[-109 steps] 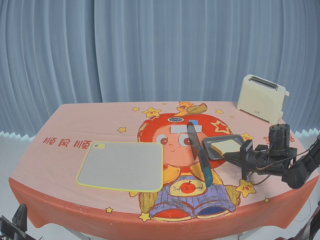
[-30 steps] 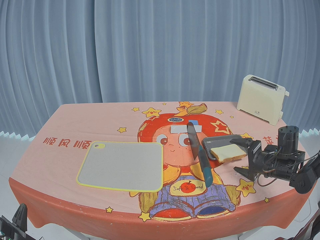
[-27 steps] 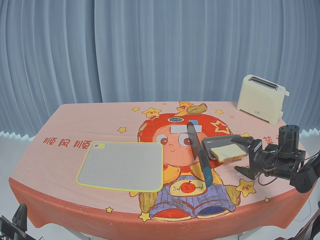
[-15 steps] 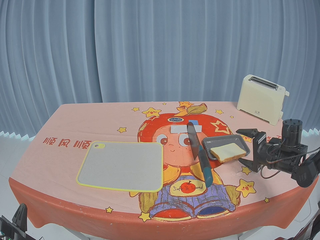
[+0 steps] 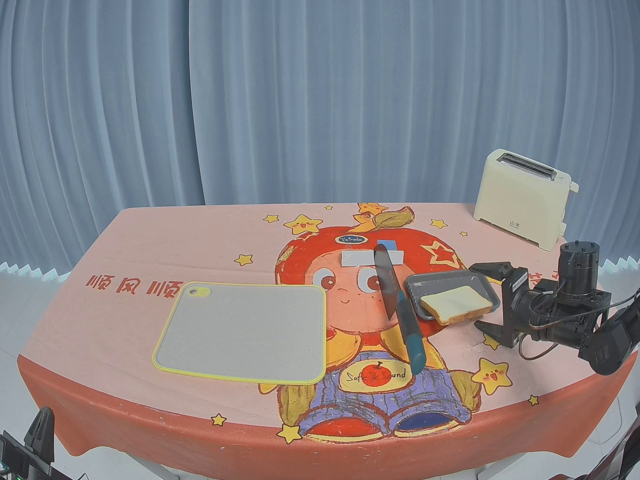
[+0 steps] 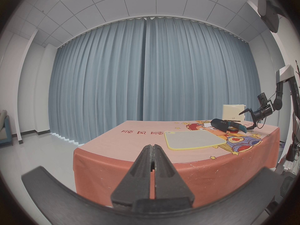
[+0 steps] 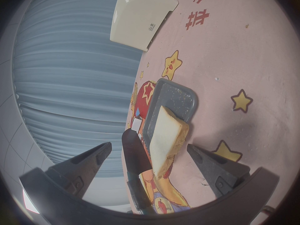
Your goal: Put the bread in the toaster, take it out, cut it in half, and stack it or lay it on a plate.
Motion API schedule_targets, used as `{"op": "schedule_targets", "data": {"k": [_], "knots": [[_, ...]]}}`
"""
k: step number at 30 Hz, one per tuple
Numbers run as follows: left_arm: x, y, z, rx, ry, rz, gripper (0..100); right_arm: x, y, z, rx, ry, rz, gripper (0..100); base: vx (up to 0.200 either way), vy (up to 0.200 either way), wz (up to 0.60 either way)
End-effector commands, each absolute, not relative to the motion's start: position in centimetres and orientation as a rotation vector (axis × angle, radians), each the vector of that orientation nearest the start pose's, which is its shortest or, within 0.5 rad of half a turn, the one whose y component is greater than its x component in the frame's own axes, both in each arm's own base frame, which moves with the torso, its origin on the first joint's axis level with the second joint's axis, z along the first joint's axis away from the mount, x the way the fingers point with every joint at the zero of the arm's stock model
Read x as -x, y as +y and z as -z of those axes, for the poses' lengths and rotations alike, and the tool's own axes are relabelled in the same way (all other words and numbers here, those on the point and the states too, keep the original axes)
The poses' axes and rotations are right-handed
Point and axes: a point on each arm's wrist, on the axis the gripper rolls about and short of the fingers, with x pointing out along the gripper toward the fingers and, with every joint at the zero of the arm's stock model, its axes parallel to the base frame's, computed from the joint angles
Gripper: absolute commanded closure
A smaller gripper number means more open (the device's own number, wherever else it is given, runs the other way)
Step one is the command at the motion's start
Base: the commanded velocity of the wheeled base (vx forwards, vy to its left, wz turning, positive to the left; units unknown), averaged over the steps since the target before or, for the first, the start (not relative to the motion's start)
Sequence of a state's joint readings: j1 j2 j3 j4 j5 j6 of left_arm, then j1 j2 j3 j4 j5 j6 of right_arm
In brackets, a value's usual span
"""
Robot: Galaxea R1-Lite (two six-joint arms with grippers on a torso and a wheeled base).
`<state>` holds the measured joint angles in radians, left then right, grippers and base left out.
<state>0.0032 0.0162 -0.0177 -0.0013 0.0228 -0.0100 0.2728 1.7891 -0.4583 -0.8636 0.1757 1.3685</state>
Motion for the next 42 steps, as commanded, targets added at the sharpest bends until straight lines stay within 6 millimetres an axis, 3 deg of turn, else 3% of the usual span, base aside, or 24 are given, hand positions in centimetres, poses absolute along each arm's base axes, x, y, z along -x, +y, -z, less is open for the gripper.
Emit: {"op": "schedule_targets", "data": {"k": [1, 13, 14, 19, 25, 42], "knots": [[2.2, 0.0, -7.6, 0.011, 0.009, -0.026, 100, -26.6, 7.8, -9.1, -1.294, 0.701, -0.039, 0, 0.0, 0.0, 0.0], [2.2, 0.0, -7.6, 0.011, 0.011, -0.026, 100, -27.7, 8.2, -8.8, -1.298, 0.705, -0.038, 0, 0.0, 0.0, 0.0], [2.2, 0.0, -7.6, 0.011, 0.011, -0.026, 100, -27.7, 8.3, -8.6, -1.299, 0.711, -0.034, 100, 0.0, 0.0, 0.0], [2.2, 0.0, -7.6, 0.011, 0.011, -0.026, 100, -27.6, 8.8, -7.5, -1.288, 0.759, -0.017, 100, 0.0, 0.0, 0.0], [2.2, 0.0, -7.6, 0.011, 0.009, -0.028, 100, -26.9, 9.7, -7.4, -1.288, 0.788, -0.035, 100, 0.0, 0.0, 0.0], [2.2, 0.0, -7.6, 0.011, 0.011, -0.026, 100, -26.4, 9.3, -9.6, -1.3, 0.723, -0.081, 100, 0.0, 0.0, 0.0]]}}
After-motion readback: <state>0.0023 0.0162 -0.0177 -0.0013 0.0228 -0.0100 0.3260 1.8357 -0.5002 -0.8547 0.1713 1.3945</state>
